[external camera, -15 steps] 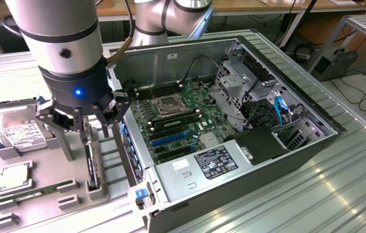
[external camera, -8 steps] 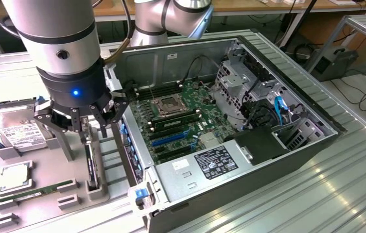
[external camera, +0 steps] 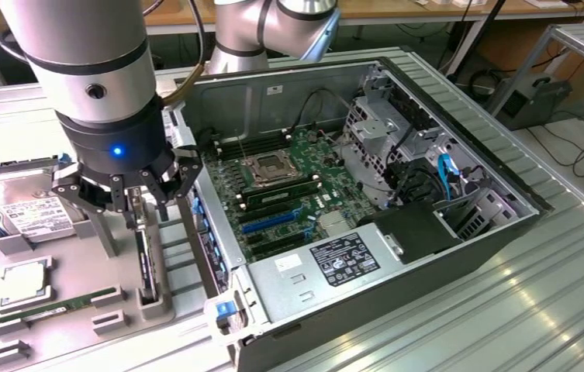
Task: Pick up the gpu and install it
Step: 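Pick up the gpu and move the gpu toward the slot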
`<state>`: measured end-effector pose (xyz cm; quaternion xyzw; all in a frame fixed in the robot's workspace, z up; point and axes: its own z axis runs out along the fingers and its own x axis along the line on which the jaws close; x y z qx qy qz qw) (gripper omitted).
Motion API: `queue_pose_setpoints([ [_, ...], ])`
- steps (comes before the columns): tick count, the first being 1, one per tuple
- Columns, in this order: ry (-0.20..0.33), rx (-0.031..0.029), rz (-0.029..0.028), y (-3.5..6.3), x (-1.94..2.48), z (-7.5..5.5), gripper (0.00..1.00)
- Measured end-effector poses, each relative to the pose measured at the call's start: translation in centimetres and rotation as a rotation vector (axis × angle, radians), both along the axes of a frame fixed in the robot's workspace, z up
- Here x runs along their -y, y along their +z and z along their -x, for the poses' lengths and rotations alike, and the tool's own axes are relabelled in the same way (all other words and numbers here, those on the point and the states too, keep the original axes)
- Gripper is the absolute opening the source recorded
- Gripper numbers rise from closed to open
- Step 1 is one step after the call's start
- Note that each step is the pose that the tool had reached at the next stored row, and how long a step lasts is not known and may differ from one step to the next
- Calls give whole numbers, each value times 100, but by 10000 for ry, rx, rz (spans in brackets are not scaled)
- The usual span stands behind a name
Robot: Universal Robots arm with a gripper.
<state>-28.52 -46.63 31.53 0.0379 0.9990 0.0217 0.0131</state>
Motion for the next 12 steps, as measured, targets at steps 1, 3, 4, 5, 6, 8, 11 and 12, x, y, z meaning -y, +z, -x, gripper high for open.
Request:
queue_pose_setpoints([
  [1, 0, 0, 0, -3, -1, 3, 42],
  [3, 0, 1, 0, -10, -3, 10, 42],
  [4, 0, 0, 0, -13, -3, 13, 42],
  [5, 0, 1, 0, -17, -4, 16, 42],
  [6, 0, 0, -1, -20, -5, 20, 42],
  [8, 0, 0, 0, -28, -7, 26, 42],
  [11, 0, 0, 0, -41, -11, 35, 42],
  [12, 0, 0, 0, -45, -12, 38, 42],
])
